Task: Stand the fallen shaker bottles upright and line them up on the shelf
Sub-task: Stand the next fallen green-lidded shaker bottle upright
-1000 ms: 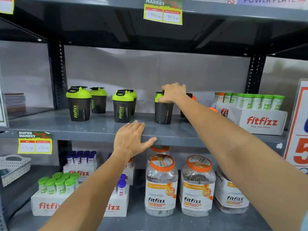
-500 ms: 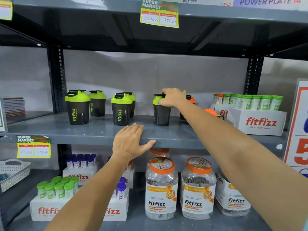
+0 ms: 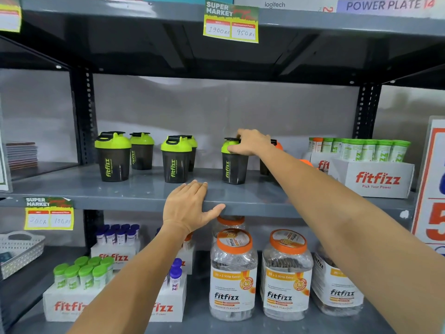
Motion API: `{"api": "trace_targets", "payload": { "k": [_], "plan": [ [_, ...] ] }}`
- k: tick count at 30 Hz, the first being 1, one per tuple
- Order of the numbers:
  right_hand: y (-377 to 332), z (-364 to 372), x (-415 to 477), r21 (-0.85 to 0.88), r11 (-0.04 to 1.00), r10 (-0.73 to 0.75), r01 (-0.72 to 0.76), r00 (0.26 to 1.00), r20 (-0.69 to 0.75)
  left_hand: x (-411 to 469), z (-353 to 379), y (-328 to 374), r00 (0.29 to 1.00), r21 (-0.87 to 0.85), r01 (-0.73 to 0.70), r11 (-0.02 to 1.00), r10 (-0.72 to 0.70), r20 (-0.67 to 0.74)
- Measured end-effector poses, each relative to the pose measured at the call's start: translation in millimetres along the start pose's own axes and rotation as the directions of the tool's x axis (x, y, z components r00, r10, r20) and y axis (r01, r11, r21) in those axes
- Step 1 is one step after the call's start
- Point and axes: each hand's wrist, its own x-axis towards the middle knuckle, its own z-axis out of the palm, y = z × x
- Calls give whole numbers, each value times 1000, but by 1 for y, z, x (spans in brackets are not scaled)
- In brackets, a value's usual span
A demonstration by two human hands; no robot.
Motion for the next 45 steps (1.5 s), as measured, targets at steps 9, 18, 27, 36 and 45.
{"api": "trace_targets", "payload": {
  "k": [9, 18, 27, 36, 45],
  "plan": [
    [0, 7, 5, 152, 988, 0, 5, 1000, -28, 0, -1, 1, 1000, -5, -3, 1000, 3, -13],
    [2, 6, 4, 193, 981, -20, 18, 1000, 7, 0, -7, 1, 1000, -13, -7, 1000, 7, 28],
    [20, -4, -19, 223, 974, 42, -37, 999, -19, 2, -13, 0, 994, -70, 25, 997, -17, 110],
    [76, -45, -50, 55, 988, 148, -146, 988, -47, 12, -18, 57, 981, -178, -62, 982, 94, 172],
    [125, -41, -81, -273, 936, 241, -222, 970, 37, 47, -3, 142, 971, -134, 0, 991, 32, 238]
  ]
}}
